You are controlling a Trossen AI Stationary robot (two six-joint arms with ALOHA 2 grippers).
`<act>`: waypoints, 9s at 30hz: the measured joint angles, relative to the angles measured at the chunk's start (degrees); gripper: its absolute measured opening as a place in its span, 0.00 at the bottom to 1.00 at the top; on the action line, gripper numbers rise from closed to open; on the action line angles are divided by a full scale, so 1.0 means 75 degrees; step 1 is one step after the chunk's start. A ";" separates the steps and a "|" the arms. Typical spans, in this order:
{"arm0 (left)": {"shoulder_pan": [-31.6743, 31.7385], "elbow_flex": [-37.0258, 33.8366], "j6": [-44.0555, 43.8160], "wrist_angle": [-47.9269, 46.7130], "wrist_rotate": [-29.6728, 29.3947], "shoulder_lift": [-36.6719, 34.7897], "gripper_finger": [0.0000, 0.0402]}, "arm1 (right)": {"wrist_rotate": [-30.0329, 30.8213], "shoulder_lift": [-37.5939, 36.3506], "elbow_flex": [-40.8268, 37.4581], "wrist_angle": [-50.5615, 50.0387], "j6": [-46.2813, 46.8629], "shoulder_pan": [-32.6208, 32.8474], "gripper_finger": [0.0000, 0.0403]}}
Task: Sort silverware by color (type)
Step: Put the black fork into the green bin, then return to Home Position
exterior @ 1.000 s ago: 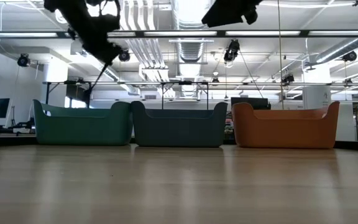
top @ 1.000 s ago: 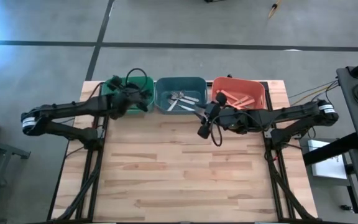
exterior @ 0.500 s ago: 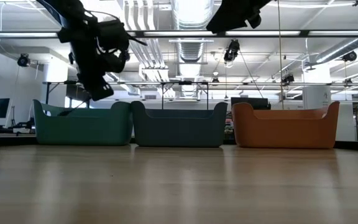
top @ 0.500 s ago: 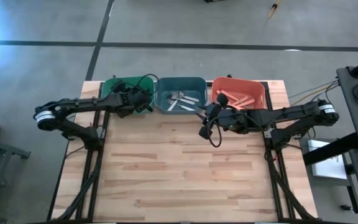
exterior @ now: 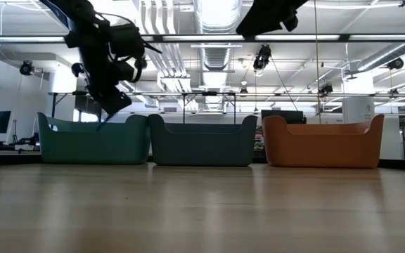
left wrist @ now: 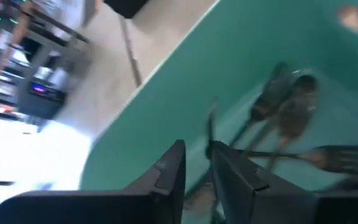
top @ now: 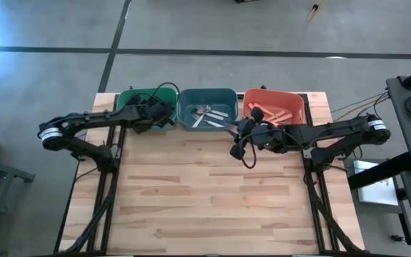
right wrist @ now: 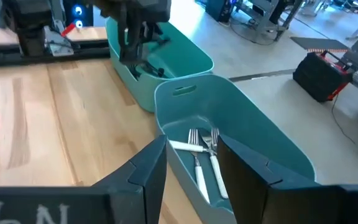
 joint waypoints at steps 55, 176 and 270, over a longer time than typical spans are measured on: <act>-0.5499 -0.3975 -0.1619 0.6800 0.3430 -0.3513 0.25 | -0.2758 -0.3140 -0.5739 0.3061 0.2546 -0.0551 0.30; -0.5493 -0.6213 -0.2255 0.8156 0.3415 -0.9945 0.25 | -0.2014 -0.9397 -0.8268 0.4272 0.3735 -0.0551 0.21; -0.5493 -0.6213 -0.2258 0.8160 0.3415 -0.7137 0.25 | -0.2014 -0.9135 -0.8271 0.4245 0.3735 -0.0551 0.21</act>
